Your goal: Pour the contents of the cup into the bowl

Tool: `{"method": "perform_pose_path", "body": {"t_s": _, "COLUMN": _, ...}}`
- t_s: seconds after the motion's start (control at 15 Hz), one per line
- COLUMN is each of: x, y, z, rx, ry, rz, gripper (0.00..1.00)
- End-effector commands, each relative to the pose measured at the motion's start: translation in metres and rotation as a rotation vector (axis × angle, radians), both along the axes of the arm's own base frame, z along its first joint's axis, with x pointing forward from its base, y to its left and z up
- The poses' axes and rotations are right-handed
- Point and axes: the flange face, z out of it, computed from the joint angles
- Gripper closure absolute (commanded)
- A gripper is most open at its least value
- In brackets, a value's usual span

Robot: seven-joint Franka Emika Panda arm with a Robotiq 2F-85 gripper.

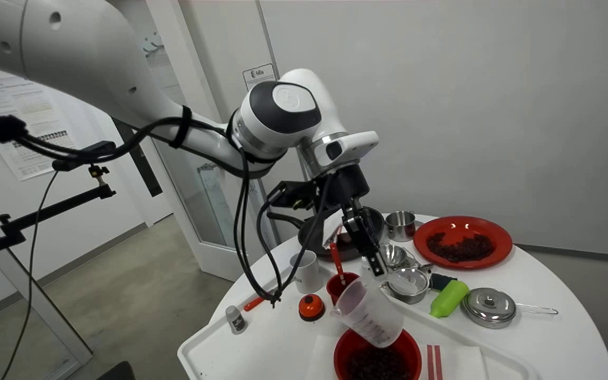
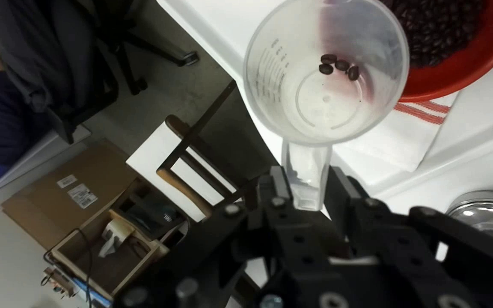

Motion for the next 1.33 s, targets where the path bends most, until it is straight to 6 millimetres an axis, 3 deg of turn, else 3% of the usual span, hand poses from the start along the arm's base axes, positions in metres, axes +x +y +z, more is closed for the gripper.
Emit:
{"method": "perform_pose_path", "body": {"t_s": 0.0, "x": 0.007, "y": 0.017, "z": -0.017, "rx": -0.135, "ry": -0.005, "rz": 0.004, "gripper": 0.90}}
{"method": "perform_pose_path", "body": {"t_s": 0.27, "x": 0.008, "y": 0.034, "z": -0.039, "rx": -0.247, "ry": 0.001, "rz": 0.037, "gripper": 0.90}}
{"method": "perform_pose_path", "body": {"t_s": 0.8, "x": 0.005, "y": 0.065, "z": -0.101, "rx": -0.492, "ry": 0.131, "rz": 0.077, "gripper": 0.90}}
{"method": "perform_pose_path", "body": {"t_s": 0.93, "x": 0.006, "y": 0.072, "z": -0.107, "rx": -0.540, "ry": 0.151, "rz": 0.093, "gripper": 0.90}}
{"method": "perform_pose_path", "body": {"t_s": 1.27, "x": 0.016, "y": 0.082, "z": -0.100, "rx": -0.625, "ry": 0.108, "rz": 0.130, "gripper": 0.90}}
